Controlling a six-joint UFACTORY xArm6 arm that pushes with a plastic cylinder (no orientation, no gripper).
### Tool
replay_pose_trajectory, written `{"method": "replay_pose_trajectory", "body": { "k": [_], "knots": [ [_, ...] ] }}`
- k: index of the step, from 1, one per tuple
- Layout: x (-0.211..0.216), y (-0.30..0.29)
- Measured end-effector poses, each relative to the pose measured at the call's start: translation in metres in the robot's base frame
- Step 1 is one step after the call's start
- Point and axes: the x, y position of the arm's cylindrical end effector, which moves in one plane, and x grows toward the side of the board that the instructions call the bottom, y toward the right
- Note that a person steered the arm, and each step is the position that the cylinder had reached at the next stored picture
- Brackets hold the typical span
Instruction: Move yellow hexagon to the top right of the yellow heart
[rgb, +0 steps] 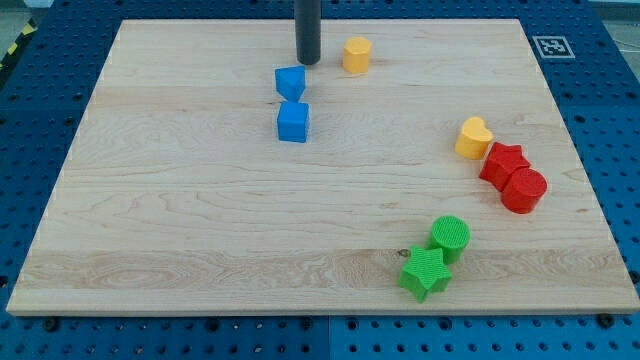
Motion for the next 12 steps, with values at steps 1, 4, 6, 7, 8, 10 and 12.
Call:
{"method": "replay_pose_trajectory", "body": {
  "k": [1, 4, 6, 7, 8, 10, 12],
  "knots": [
    [-0.001, 0.025],
    [0.041, 0.108],
    [-0.025, 0.091],
    [0.005, 0.141],
    [0.067, 0.16],
    [0.066, 0.161],
    [0.047, 0.199]
  ]
}}
